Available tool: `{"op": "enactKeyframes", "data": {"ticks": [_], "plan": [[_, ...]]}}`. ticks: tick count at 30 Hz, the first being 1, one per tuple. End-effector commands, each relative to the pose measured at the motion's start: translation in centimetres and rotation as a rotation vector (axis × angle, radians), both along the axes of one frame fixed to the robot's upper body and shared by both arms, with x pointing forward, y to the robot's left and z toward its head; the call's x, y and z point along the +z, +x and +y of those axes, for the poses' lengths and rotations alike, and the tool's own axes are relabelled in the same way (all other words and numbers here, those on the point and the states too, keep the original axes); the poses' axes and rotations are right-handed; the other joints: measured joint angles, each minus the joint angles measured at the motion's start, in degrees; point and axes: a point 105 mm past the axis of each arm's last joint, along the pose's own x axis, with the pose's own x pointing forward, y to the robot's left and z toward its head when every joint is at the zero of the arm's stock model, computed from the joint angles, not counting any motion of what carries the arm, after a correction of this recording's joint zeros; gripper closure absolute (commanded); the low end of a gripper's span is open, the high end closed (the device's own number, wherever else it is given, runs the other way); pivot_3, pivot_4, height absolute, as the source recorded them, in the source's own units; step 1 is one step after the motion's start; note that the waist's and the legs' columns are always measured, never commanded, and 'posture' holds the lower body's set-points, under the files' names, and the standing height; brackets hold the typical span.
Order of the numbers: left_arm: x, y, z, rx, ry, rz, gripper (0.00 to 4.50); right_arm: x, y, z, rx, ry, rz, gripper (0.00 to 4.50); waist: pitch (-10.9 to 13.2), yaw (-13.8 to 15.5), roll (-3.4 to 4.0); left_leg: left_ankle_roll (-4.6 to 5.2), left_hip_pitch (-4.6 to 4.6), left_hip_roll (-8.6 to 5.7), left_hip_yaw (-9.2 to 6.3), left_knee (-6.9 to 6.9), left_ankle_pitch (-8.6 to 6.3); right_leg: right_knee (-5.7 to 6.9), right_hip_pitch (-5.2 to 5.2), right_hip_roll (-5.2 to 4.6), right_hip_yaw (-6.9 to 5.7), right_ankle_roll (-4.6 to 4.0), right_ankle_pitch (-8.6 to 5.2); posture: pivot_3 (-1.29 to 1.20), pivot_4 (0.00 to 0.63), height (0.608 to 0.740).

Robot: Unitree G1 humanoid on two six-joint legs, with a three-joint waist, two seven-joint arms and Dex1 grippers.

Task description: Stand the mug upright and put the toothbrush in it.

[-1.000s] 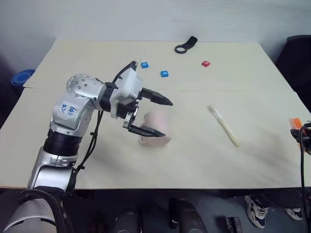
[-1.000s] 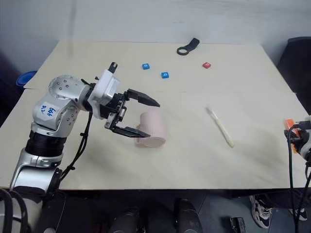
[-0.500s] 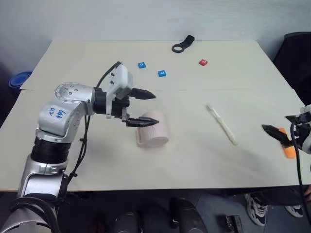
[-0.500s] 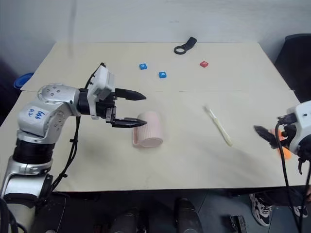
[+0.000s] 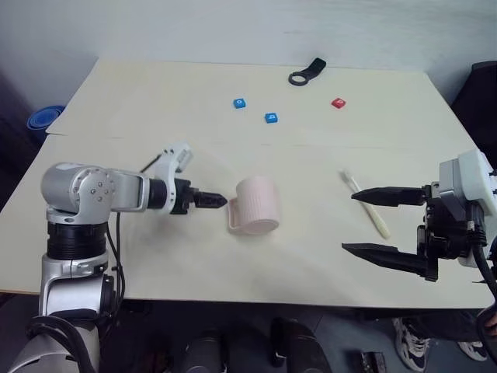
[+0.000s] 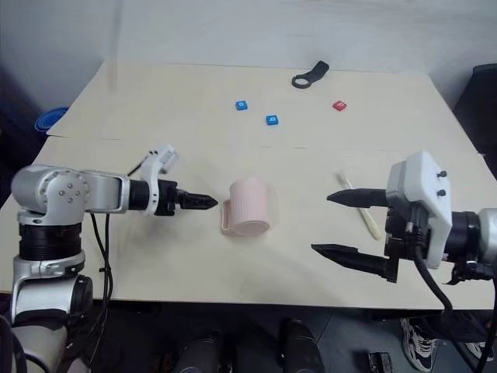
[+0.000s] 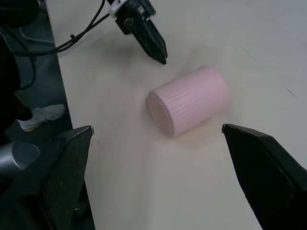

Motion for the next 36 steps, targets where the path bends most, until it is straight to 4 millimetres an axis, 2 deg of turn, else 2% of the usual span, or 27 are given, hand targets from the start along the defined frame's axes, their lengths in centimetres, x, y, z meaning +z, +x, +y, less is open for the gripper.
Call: {"op": "enactKeyframes", "data": {"ticks": [1,6,12,20,23,29,36], "plan": [[1.1,0.9,-1.5,0.005,-0.037,0.027,0.00,0.5,0.0,0.3,-0.009,0.005,-0.054,0.01,0.0,0.2,-0.05,0.02,-0.01,-0.09,-0.05,0.01,0.02,0.00,0.00,-0.07,-0.04,0.00,0.00,0.00,0.150,0.740],[0.4,0.5,-3.5,-0.066,0.033,0.092,0.00,0.4,0.1,0.4,-0.036,0.022,-0.069,0.01,0.0,0.0,-0.06,0.04,-0.01,-0.28,-0.03,-0.05,0.03,0.04,0.00,-0.29,-0.27,0.04,0.02,0.00,0.150,0.740],[-1.8,0.1,-4.1,-0.093,0.165,0.179,0.00,0.3,0.3,0.4,-0.089,0.037,-0.103,0.01,0.0,0.0,-0.05,0.02,0.04,-0.37,0.01,-0.05,0.05,0.00,0.00,-0.28,-0.44,0.04,0.02,0.00,0.150,0.740],[-2.7,1.3,-5.9,-0.067,0.204,0.237,0.00,0.2,0.3,0.3,-0.140,0.047,-0.129,0.01,0.0,1.0,-0.03,0.20,0.12,-0.59,-0.01,-0.04,0.14,-0.14,0.16,-0.47,-0.47,0.10,0.05,0.00,0.150,0.740],[-2.8,1.6,-6.3,-0.057,0.215,0.248,0.59,0.4,0.2,0.4,-0.146,0.059,-0.135,0.00,0.0,1.4,-0.03,0.23,0.23,-0.61,-0.04,-0.04,0.14,-0.22,0.34,-0.49,-0.50,0.14,0.08,0.00,0.150,0.740],[-2.7,2.2,-6.3,-0.027,0.231,0.251,2.33,0.5,0.3,0.4,-0.159,0.057,-0.141,0.00,0.0,1.6,-0.03,0.26,0.24,-0.61,-0.13,-0.05,0.12,-0.31,0.43,-0.55,-0.60,0.16,0.08,0.00,0.150,0.740],[-2.8,2.9,-5.3,0.031,0.243,0.250,4.36,0.6,0.6,0.2,-0.172,0.052,-0.146,0.00,0.0,1.5,-0.04,0.27,0.20,-0.60,-0.17,-0.05,0.12,-0.34,0.43,-0.58,-0.67,0.17,0.09,0.00,0.150,0.740]]}}
